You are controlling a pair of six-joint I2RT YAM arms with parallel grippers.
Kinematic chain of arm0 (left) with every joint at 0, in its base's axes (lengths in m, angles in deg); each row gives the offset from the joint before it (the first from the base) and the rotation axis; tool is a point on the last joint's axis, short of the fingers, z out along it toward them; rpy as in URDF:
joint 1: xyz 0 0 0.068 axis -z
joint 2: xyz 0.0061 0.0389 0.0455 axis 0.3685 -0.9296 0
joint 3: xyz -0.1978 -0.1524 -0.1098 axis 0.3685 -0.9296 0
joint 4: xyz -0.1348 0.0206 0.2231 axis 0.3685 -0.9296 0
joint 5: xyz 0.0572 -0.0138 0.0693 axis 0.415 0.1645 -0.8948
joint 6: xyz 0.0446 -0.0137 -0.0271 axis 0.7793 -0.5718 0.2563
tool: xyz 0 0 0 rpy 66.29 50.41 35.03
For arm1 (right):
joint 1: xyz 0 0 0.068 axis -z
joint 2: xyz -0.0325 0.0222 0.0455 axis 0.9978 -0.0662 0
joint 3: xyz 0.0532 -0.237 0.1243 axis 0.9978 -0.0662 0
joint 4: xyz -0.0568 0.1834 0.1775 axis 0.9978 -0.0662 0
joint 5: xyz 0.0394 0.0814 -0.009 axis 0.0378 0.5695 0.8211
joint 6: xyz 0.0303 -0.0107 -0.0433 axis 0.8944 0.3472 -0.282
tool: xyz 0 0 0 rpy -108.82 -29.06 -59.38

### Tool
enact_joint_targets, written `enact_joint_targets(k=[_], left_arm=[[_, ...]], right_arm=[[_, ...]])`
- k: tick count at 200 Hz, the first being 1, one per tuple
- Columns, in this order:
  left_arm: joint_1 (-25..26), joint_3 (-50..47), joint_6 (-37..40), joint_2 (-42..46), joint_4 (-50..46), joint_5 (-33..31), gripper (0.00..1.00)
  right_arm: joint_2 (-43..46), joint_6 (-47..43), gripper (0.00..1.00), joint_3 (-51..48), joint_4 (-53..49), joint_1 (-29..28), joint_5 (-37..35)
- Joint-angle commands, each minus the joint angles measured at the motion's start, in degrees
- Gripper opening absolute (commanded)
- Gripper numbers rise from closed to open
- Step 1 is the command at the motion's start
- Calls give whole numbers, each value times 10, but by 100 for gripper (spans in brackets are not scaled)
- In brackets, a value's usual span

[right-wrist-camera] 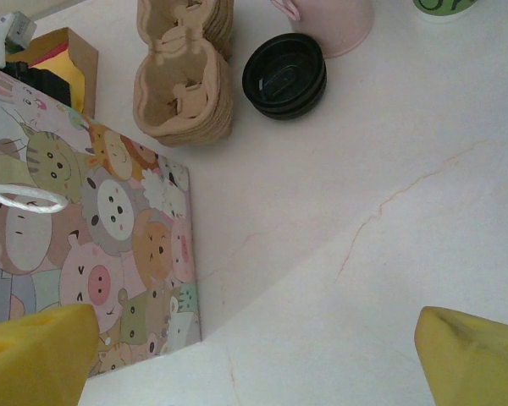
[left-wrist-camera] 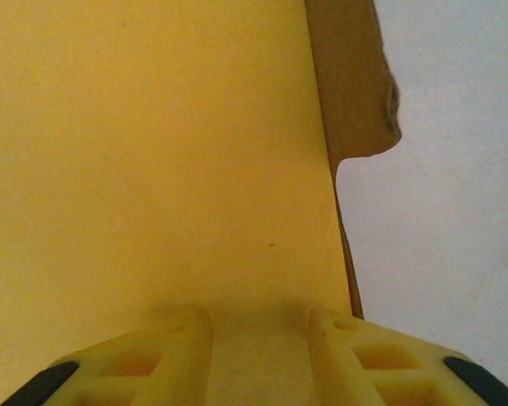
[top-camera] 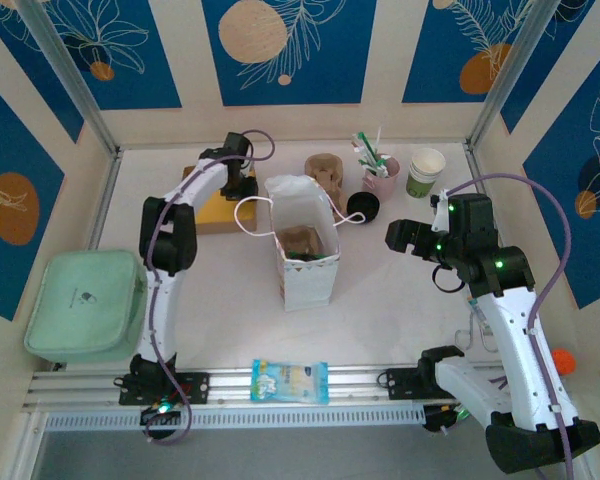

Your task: Pack the takeout coffee

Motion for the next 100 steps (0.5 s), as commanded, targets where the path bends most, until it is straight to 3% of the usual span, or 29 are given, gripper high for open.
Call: enact_joint_targets(k=[1,100], left_arm=[[4,25,-7,-15,-14,7,33],[4,14,-4,1,-14,-5,8]], right_arm=[[3,4,96,-6,-3,2,6],[8,5,96,-9,-5,2,6]])
